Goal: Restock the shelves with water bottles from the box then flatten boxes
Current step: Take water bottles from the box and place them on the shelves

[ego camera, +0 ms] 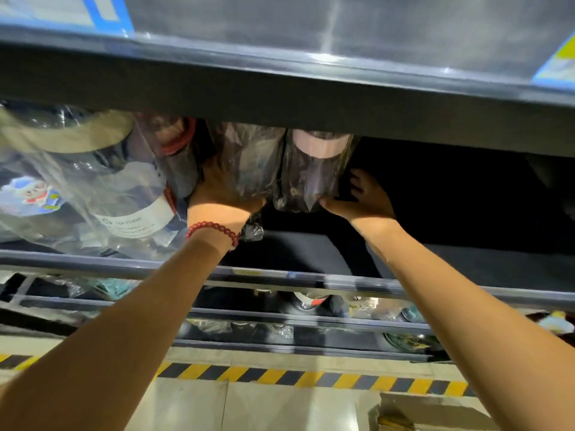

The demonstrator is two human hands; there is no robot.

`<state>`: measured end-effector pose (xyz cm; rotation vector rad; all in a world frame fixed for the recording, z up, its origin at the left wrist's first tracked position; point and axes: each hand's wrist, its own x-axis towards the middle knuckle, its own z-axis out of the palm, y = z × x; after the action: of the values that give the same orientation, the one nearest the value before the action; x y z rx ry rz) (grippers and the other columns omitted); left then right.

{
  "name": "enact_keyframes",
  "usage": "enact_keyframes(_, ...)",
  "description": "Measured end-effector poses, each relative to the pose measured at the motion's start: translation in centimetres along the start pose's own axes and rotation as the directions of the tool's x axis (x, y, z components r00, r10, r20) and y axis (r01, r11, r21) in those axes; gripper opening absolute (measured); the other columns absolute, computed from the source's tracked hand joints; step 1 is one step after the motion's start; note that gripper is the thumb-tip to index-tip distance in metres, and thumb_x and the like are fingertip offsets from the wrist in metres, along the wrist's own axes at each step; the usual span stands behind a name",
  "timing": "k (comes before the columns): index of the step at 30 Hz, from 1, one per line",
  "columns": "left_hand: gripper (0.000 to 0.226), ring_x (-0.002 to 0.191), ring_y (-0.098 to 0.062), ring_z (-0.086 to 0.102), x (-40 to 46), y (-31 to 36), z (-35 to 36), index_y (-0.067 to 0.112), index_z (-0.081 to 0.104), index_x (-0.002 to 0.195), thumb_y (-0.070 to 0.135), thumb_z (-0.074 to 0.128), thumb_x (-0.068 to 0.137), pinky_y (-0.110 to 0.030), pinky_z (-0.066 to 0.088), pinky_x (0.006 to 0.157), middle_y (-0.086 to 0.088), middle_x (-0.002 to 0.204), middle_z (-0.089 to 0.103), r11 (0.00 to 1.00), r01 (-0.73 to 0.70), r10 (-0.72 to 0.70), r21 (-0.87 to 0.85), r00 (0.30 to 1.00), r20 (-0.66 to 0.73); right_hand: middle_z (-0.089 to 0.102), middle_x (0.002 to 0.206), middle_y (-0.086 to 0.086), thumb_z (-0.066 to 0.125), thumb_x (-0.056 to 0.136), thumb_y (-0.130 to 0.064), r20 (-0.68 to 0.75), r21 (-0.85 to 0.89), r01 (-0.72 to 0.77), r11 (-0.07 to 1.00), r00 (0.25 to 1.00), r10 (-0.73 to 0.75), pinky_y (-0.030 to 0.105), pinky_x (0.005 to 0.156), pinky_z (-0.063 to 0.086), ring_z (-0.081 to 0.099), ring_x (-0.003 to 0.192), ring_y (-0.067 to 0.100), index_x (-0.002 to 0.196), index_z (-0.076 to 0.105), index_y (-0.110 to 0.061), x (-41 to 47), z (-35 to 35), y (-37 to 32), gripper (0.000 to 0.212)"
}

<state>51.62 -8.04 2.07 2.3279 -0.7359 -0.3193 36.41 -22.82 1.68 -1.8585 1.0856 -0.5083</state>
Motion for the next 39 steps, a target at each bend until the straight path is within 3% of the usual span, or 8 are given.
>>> enact_keyframes(2, 0.061, 0.115, -0.032, 0.052, -2.7, -0.1, -0.8, 0.003, 0.057, 0.117, 0.047, 0.071, 0.077, -0.035, 0.042, 0.094, -0.015, 0.12, 0.058, 0.994, 0.091, -0.093, 0.055, 0.995, 0.041, 0.048, 0.14, 0.008, 0.076, 0.079, -0.016, 0.0, -0.062, 0.012, 0.998, 1.0, -0.012, 0.028, 0.103, 0.038, 0.045, 0.129, 0.024, 0.139, 0.043, -0.01, -3.5, -1.5, -0.1, 0.069)
enact_keyframes(4, 0.051, 0.102, -0.031, 0.056, -6.0, -0.2, -1.9, 0.004, 0.056, 0.099, 0.043, 0.076, 0.072, -0.037, 0.046, 0.085, -0.013, 0.103, 0.059, 0.995, 0.021, -0.019, 0.099, 1.0, -0.02, 0.051, 0.137, 0.007, 0.072, 0.083, -0.019, 0.032, -0.236, 0.067, 0.97, 0.998, -0.062, 0.021, 0.097, 0.034, 0.046, 0.127, 0.021, 0.137, 0.046, -0.01, -8.1, -3.3, -0.1, 0.06)
enact_keyframes(6, 0.064, 0.113, -0.03, 0.053, -10.0, 0.2, -2.8, 0.007, 0.053, 0.121, 0.036, 0.079, 0.071, -0.037, 0.044, 0.096, -0.012, 0.119, 0.058, 0.974, -0.181, 0.181, 0.135, 0.983, 0.012, 0.047, 0.14, 0.006, 0.067, 0.087, -0.022, 0.077, -0.372, 0.113, 0.921, 0.993, -0.091, 0.023, 0.101, 0.031, 0.044, 0.128, 0.021, 0.138, 0.045, -0.01, -13.1, -4.6, 0.4, 0.056)
enact_keyframes(9, 0.079, 0.128, -0.025, 0.043, -16.5, 0.7, -3.6, 0.015, 0.037, 0.142, 0.042, 0.074, 0.076, -0.033, 0.035, 0.106, -0.006, 0.139, 0.047, 0.91, -0.328, 0.278, 0.254, 0.936, 0.215, 0.054, 0.128, 0.007, 0.069, 0.084, -0.018, 0.1, -0.472, 0.133, 0.872, 0.99, -0.097, 0.032, 0.097, 0.038, 0.051, 0.116, 0.027, 0.13, 0.051, -0.011, -20.7, -6.1, 1.5, 0.05)
enact_keyframes(16, 0.083, 0.092, -0.028, 0.068, -27.6, 1.9, -2.6, 0.011, 0.067, 0.112, 0.046, 0.091, 0.041, -0.038, 0.057, 0.071, -0.007, 0.108, 0.068, 0.609, -0.707, 0.485, 0.36, 0.691, 0.536, 0.064, 0.109, 0.014, 0.086, 0.059, -0.021, -0.073, -0.663, -0.033, 0.748, 0.997, -0.02, 0.041, 0.079, 0.056, 0.064, 0.098, 0.034, 0.111, 0.062, -0.005, -36.1, -8.1, 5.2, 0.059)
enact_keyframes(28, 0.084, 0.094, -0.022, 0.062, -38.6, 7.7, 5.4, 0.019, 0.062, 0.108, 0.05, 0.089, 0.035, -0.035, 0.058, 0.068, -0.001, 0.103, 0.066, 0.315, -0.949, 0.523, 0.025, 0.195, 0.83, 0.064, 0.101, 0.006, 0.073, 0.054, -0.025, -0.239, -0.581, -0.332, 0.743, 0.943, 0.234, 0.031, 0.071, 0.056, 0.064, 0.089, 0.027, 0.105, 0.062, -0.015, -50.1, -13.8, 11.6, 0.053)
enact_keyframes(36, 0.081, 0.086, -0.021, 0.069, -45.7, 16.6, 13.9, 0.018, 0.072, 0.099, 0.053, 0.089, 0.029, -0.034, 0.059, 0.064, -0.001, 0.1, 0.069, 0.206, -0.978, 0.485, -0.029, 0.076, 0.871, 0.063, 0.09, 0.007, 0.075, 0.052, -0.015, -0.426, -0.442, -0.495, 0.748, 0.85, 0.311, 0.034, 0.055, 0.053, 0.063, 0.077, 0.029, 0.091, 0.065, -0.011, -53.5, -23.4, 18.4, 0.041)
enact_keyframes(39, 0.079, 0.127, -0.022, 0.047, -48.5, 19.8, 16.6, 0.021, 0.046, 0.138, 0.054, 0.071, 0.071, -0.037, 0.043, 0.101, 0.0, 0.14, 0.045, 0.259, -0.966, 0.412, -0.028, 0.084, 0.907, 0.065, 0.09, 0.01, 0.08, 0.047, -0.013, -0.471, -0.404, -0.554, 0.728, 0.808, 0.354, 0.034, 0.052, 0.054, 0.065, 0.076, 0.031, 0.09, 0.067, -0.009, -55.2, -26.5, 20.5, 0.045)
